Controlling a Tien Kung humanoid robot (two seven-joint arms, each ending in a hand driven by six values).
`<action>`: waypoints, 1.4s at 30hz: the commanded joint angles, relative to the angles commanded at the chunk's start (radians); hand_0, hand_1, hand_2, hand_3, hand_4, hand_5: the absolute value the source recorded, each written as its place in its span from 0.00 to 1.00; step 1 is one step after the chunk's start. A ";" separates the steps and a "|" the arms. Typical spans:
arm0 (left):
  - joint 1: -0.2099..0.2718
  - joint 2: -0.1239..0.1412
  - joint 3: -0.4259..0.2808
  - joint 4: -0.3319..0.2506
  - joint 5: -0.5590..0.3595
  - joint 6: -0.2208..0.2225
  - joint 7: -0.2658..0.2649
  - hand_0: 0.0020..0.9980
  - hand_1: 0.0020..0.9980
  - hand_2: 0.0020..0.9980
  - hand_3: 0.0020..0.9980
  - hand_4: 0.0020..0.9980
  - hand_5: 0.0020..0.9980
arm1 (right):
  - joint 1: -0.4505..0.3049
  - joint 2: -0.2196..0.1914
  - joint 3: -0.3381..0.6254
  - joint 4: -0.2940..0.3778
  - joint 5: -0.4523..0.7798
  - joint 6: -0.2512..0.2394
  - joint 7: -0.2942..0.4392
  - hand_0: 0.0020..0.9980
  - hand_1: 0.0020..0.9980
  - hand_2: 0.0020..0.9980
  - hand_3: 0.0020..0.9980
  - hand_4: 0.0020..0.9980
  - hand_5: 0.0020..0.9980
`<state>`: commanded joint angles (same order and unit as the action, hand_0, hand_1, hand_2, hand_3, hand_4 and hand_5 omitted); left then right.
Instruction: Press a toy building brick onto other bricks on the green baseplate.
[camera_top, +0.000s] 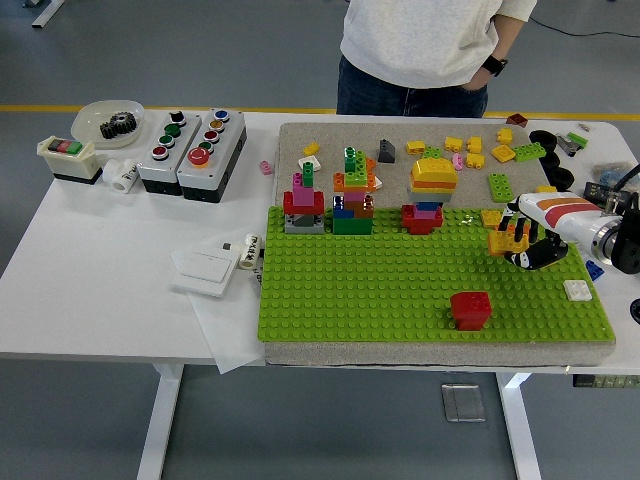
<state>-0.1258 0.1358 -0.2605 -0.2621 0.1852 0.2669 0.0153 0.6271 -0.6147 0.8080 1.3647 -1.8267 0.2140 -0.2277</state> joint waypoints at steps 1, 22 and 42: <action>0.000 0.000 0.000 0.000 0.000 0.000 0.000 0.80 0.89 0.90 0.76 0.79 0.76 | -0.002 -0.005 0.005 0.014 0.008 0.006 -0.001 0.35 0.40 0.47 0.48 0.70 0.23; 0.003 0.001 0.001 0.001 -0.002 -0.001 0.001 0.80 0.89 0.90 0.76 0.79 0.76 | -0.039 -0.119 0.013 0.219 0.072 0.160 0.014 0.35 0.41 0.47 0.48 0.70 0.28; 0.008 0.000 -0.008 0.001 0.012 -0.001 0.005 0.80 0.89 0.90 0.76 0.79 0.76 | -0.062 -0.120 -0.015 0.307 0.014 0.168 0.015 0.34 0.41 0.48 0.48 0.72 0.33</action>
<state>-0.1182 0.1353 -0.2683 -0.2615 0.1973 0.2660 0.0204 0.5649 -0.7350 0.7928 1.6719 -1.8124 0.3825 -0.2131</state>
